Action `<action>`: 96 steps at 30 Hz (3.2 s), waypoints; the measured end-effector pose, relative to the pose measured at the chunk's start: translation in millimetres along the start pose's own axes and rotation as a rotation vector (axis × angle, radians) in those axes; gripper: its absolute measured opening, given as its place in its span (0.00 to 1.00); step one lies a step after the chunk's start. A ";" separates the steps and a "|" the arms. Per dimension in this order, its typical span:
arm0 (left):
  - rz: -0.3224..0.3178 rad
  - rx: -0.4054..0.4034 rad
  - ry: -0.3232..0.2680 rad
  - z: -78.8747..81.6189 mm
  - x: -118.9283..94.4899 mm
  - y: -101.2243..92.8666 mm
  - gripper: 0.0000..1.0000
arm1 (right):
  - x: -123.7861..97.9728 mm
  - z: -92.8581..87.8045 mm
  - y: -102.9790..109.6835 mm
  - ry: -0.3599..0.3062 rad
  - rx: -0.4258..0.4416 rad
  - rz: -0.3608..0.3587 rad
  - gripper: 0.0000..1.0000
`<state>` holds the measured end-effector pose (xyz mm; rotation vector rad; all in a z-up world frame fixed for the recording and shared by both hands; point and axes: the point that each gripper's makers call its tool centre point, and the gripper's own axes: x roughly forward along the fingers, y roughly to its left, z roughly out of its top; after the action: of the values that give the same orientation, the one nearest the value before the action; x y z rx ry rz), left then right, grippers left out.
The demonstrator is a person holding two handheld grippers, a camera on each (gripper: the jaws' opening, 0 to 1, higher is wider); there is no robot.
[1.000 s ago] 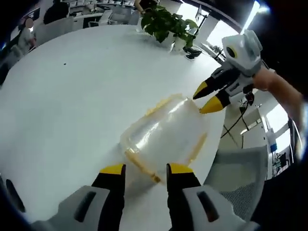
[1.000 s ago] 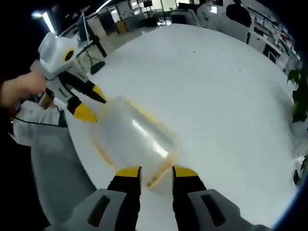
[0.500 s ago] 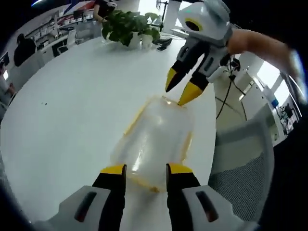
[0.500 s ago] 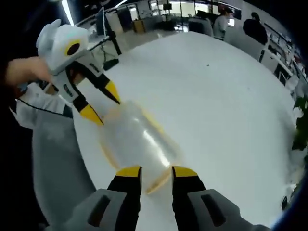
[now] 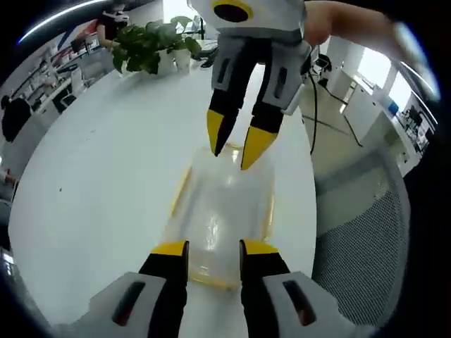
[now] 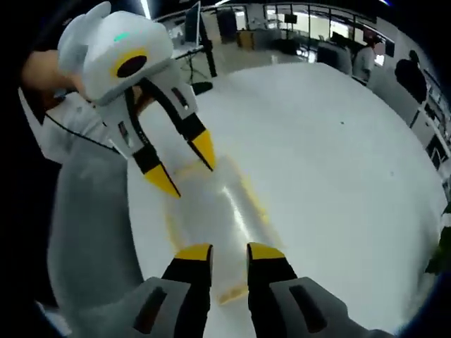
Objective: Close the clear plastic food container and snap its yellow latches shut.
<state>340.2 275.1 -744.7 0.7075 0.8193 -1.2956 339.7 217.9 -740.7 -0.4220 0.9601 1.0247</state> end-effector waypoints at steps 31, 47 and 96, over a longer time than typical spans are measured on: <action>-0.072 0.130 0.048 2.5 20.3 -36.4 0.39 | 29.5 19.5 -7.3 -0.042 -0.065 0.020 0.31; 0.015 0.211 0.095 1.3 23.9 -37.3 0.42 | 36.0 11.4 -15.4 0.017 -0.061 0.078 0.42; 0.267 0.301 0.380 0.0 38.5 -37.1 0.40 | 49.1 14.3 -12.4 0.214 -0.085 0.310 0.34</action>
<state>306.5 249.2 -777.1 1.2875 0.8041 -1.0648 366.0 247.7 -775.2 -0.4691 1.2019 1.3227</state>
